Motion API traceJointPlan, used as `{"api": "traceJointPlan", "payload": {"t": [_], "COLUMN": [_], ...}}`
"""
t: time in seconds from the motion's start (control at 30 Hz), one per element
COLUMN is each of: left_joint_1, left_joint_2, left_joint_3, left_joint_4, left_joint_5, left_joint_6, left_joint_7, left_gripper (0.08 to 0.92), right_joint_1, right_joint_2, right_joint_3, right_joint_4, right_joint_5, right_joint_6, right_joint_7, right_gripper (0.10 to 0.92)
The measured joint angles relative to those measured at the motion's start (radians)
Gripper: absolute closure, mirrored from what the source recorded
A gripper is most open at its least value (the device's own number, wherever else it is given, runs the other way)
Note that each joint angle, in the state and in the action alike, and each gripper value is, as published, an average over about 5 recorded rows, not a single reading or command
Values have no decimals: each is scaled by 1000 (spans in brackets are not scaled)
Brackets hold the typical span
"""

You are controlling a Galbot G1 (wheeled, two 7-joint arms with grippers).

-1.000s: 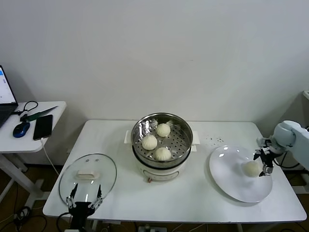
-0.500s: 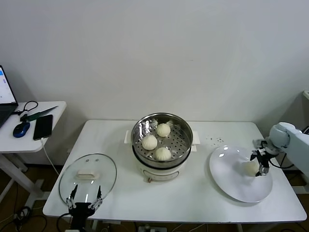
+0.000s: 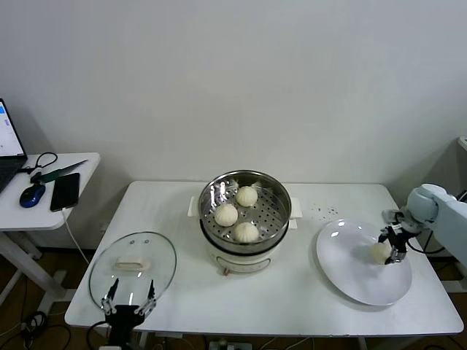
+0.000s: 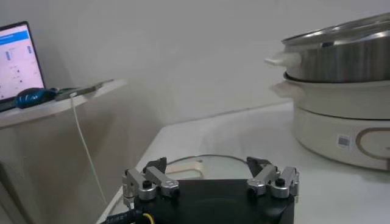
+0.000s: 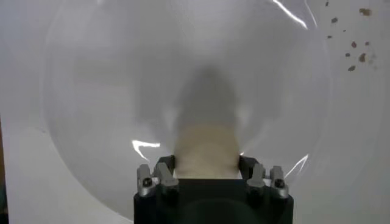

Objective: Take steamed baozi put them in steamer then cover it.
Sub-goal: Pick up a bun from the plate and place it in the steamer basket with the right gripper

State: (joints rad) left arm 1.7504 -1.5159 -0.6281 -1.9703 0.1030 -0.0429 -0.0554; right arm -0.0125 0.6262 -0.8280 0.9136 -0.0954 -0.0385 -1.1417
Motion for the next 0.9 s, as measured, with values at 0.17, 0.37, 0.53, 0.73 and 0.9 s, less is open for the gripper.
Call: {"api": "traceJointPlan", "payload": {"t": [0.17,0.37,0.53,0.73,0.9], "left_joint_1": [-8,-18,-25,-33,-41], "left_joint_2": [1,4,6,14,20], "left_joint_3": [12,28,45,70,98], "left_joint_4": [4,11,7,4,-8], "left_joint_5": [0,-4,-11,-14,-11], "left_joint_6": [2,4,7,11,18], "left_joint_7": [3,8,11,12,15], "left_gripper": [177,177,177,177,177], "right_joint_1": [60,228,413,620,750], "right_joint_2": [3,33,91,186,274], "right_joint_3": [-55,-201,-361,-547,-680], "right_joint_4": [22,61,98,142,170], "right_joint_5": [67,218,381,591,749], "right_joint_6": [-20,-67,-116,-171,-208], "right_joint_7": [14,35,50,73,91], "right_gripper": [355,355,349,347,347]}}
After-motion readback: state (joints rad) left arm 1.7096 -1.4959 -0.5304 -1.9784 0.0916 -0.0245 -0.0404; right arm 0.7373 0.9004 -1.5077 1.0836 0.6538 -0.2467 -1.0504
